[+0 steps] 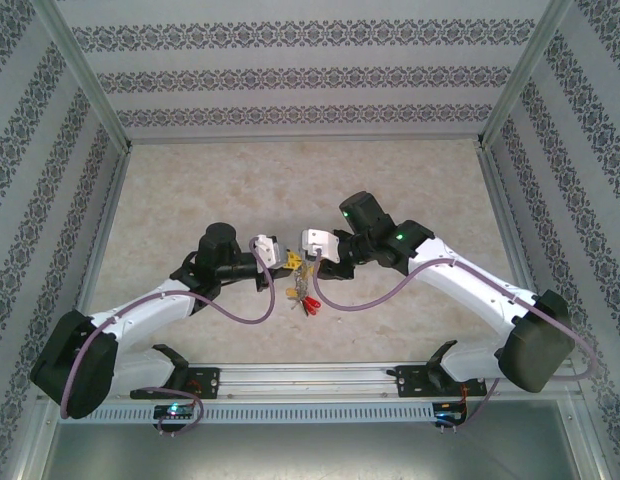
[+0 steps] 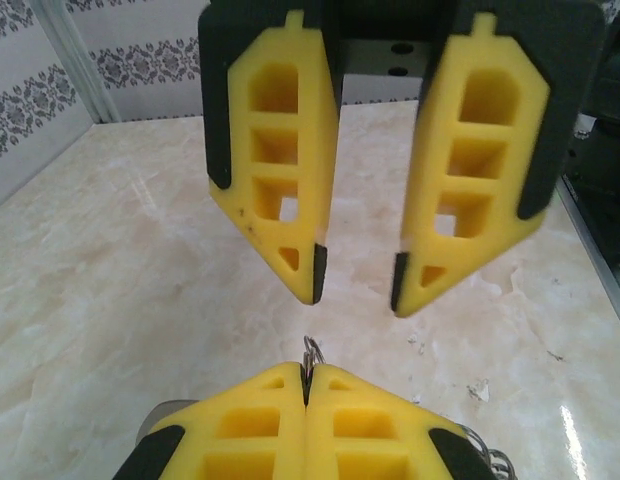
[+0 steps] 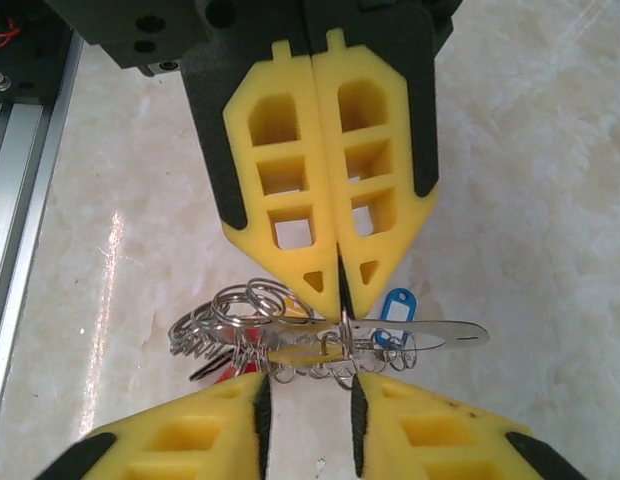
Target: Put the keys on the keyring
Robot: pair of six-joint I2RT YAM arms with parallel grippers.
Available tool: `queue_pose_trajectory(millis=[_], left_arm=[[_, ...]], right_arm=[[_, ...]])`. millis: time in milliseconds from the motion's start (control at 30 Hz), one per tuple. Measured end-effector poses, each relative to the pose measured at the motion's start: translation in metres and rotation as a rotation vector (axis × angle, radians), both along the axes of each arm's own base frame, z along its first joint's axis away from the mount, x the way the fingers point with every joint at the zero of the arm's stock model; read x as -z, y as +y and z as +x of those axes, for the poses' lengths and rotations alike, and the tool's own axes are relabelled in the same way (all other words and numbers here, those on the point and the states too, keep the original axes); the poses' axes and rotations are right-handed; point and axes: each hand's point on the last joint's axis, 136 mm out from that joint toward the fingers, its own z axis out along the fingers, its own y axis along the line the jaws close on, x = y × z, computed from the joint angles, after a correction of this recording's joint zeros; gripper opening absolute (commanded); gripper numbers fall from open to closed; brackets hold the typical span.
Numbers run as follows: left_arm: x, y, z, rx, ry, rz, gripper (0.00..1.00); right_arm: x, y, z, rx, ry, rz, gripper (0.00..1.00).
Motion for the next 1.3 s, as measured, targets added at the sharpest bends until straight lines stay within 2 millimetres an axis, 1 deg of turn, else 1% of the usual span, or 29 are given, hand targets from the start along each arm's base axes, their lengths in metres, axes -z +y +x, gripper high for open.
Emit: queue_pose_trajectory(millis=[233,400,600,733,800,900,1300], left_arm=[[-0.011,-0.003,0.002,0.004,-0.007,-0.046,0.0],[-0.011,-0.005,0.0,0.017,0.014,-0.057,0.0],[-0.012,-0.007,-0.001,0.028,0.031,-0.076,0.0],[-0.012,-0.007,0.0,0.026,0.039,-0.08,0.0],[-0.012,-0.007,0.0,0.026,0.038,-0.081,0.0],[-0.014,-0.007,0.001,0.025,0.034,-0.087,0.0],[-0.017,-0.009,0.004,0.018,0.043,-0.11,0.0]], right_arm=[[-0.002,-0.002,0.007,0.013,-0.004,0.021,0.3],[-0.003,-0.005,0.011,0.022,0.004,0.032,0.28],[-0.002,0.0,0.009,0.003,0.018,0.049,0.25],[0.004,0.001,0.01,-0.001,0.032,0.043,0.19],[0.006,0.002,0.011,-0.001,0.037,0.041,0.19],[0.007,0.002,0.012,-0.001,0.04,0.039,0.22],[0.013,0.005,0.02,-0.002,0.066,0.063,0.2]])
